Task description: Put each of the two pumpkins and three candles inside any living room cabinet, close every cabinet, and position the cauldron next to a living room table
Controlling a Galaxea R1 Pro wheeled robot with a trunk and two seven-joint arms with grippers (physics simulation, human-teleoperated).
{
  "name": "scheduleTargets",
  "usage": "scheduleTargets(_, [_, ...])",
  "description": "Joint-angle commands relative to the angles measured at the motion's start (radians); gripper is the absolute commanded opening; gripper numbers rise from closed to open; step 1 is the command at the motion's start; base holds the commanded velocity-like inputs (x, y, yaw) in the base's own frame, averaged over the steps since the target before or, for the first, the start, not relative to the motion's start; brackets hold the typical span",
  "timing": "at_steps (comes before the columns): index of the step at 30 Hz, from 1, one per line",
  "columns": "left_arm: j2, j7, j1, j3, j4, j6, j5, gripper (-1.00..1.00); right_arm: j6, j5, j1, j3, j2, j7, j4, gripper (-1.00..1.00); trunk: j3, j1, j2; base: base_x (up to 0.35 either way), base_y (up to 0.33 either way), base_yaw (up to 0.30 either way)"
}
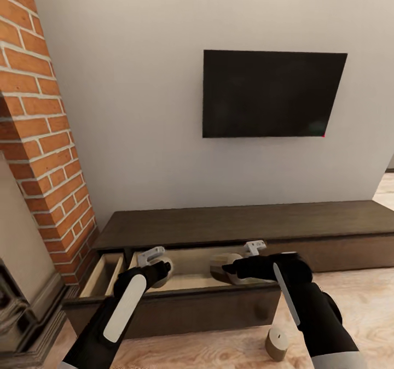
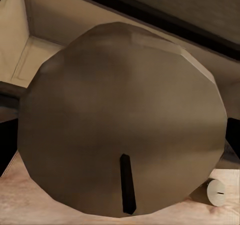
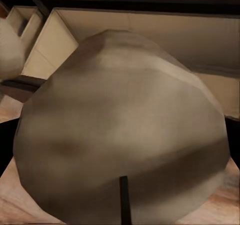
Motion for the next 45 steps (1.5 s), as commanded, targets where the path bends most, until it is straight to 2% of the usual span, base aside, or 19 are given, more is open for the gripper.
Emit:
scheduleTargets(1, [0.000, -0.002, 0.000, 0.000, 0.002, 0.000, -0.002, -1.00, 0.001, -0.005, 0.000, 0.001, 0.000, 0.000, 0.002, -1.00, 0.003, -0.004, 0.007, 0.000, 0.000, 0.286])
scheduleTargets(10, [-0.003, -0.034, -0.017, 0.000, 0.081, -0.034, -0.006, -1.00, 0.001, -0.004, -0.001, 0.007, 0.006, -0.003, 0.055, -1.00, 0.032, -0.038, 0.070, 0.000, 0.000, 0.287])
scheduleTargets(13, [-0.002, -0.040, -0.019, -0.002, 0.081, -0.037, -0.005, -1.00, 0.001, -0.004, -0.002, 0.007, 0.006, -0.003, 0.059, -1.00, 0.041, -0.050, 0.091, 0.000, 0.000, 0.201])
scheduleTargets(16, [-0.003, -0.053, -0.020, -0.004, 0.080, -0.038, -0.003, -1.00, 0.001, -0.006, -0.001, 0.003, 0.004, -0.001, 0.061, -1.00, 0.041, -0.050, 0.091, 0.000, 0.000, 0.078])
scheduleTargets(19, [-0.003, -0.070, -0.020, -0.003, 0.088, -0.037, -0.003, -1.00, -0.061, -0.006, 0.000, 0.000, 0.003, -0.001, 0.064, -1.00, 0.041, -0.050, 0.091, 0.000, 0.000, 0.030])
scheduleTargets(23, [-0.002, -0.079, -0.020, -0.003, 0.093, -0.031, -0.004, -1.00, -0.099, -0.006, 0.000, 0.000, 0.003, -0.002, 0.108, -1.00, 0.041, -0.050, 0.091, 0.058, 0.000, 0.011])
scheduleTargets(36, [-0.008, -0.084, -0.026, -0.002, 0.131, -0.022, -0.003, -1.00, -0.111, -0.007, -0.018, -0.002, 0.006, -0.003, 0.242, -1.00, 0.041, -0.050, 0.091, 0.308, 0.000, 0.001])
scheduleTargets(40, [-0.012, -0.109, -0.056, -0.002, 0.219, 0.000, -0.002, -1.00, -0.111, -0.012, -0.060, -0.005, 0.007, -0.004, 0.348, -1.00, 0.041, -0.050, 0.091, 0.346, 0.000, 0.000])
scheduleTargets(43, [-0.015, -0.191, -0.107, -0.001, 0.374, 0.032, -0.002, -1.00, -0.119, -0.017, -0.131, -0.007, 0.009, -0.003, 0.520, -1.00, 0.041, -0.050, 0.091, 0.278, 0.000, 0.000])
scheduleTargets(45, [-0.016, -0.214, -0.122, -0.001, 0.415, 0.037, -0.002, -1.00, -0.122, -0.018, -0.149, -0.007, 0.011, -0.003, 0.569, -1.00, 0.041, -0.050, 0.091, 0.138, 0.000, 0.000])
